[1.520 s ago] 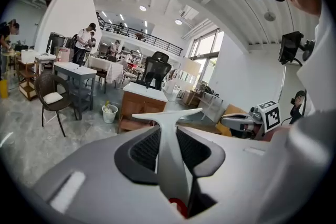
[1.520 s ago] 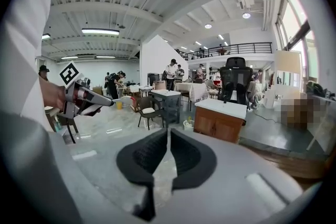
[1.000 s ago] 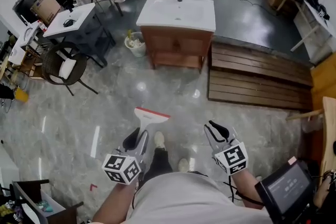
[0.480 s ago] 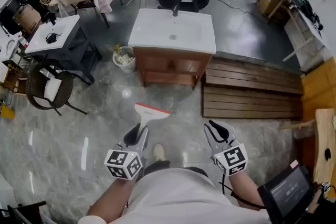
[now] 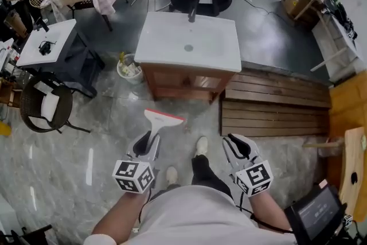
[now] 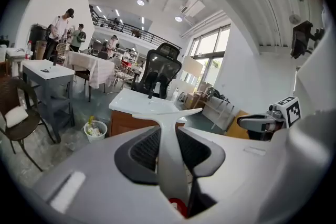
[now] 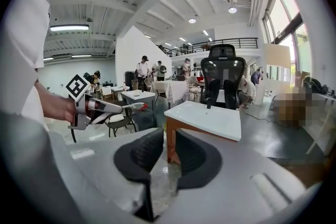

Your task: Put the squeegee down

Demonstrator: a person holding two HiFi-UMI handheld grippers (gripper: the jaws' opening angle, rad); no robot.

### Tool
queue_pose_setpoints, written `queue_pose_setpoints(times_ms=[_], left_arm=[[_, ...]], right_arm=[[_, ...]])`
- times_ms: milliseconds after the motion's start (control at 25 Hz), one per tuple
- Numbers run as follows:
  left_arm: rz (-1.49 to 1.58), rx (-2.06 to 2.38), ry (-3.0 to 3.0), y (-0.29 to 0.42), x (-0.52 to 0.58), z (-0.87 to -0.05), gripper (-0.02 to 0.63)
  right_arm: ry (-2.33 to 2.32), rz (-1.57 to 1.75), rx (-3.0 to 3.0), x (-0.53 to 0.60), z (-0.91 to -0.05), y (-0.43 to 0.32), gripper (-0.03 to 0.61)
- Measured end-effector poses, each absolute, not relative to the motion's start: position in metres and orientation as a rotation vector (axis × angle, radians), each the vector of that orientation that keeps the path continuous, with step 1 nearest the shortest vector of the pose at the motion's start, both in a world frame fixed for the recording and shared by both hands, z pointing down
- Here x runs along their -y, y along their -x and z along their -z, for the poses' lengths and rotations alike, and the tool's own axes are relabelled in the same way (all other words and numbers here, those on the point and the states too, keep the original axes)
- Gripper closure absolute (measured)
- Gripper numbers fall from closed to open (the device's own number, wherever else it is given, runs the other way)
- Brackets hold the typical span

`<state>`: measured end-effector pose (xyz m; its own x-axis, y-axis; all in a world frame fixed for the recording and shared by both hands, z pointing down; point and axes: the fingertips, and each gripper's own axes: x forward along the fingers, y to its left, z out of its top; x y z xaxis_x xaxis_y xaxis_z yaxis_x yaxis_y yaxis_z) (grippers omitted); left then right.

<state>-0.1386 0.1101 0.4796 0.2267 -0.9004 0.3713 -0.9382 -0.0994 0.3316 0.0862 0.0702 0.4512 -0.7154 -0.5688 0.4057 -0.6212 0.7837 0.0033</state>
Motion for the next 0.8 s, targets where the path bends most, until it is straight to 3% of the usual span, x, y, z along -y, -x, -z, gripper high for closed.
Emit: queue_pose_setpoints(times_ms=[400, 800], left_arm=[[-0.154, 1.871, -1.844, 0.154, 0.055, -0.482, 0.509], [-0.184, 1.999, -1.743, 0.190, 0.197, -0.488, 0.509]], right_arm=[[-0.800, -0.166, 2.651, 0.128, -0.451, -0.100, 0.518], [-0.724, -0.234, 2.627, 0.242, -0.473, -0.114, 0.518]])
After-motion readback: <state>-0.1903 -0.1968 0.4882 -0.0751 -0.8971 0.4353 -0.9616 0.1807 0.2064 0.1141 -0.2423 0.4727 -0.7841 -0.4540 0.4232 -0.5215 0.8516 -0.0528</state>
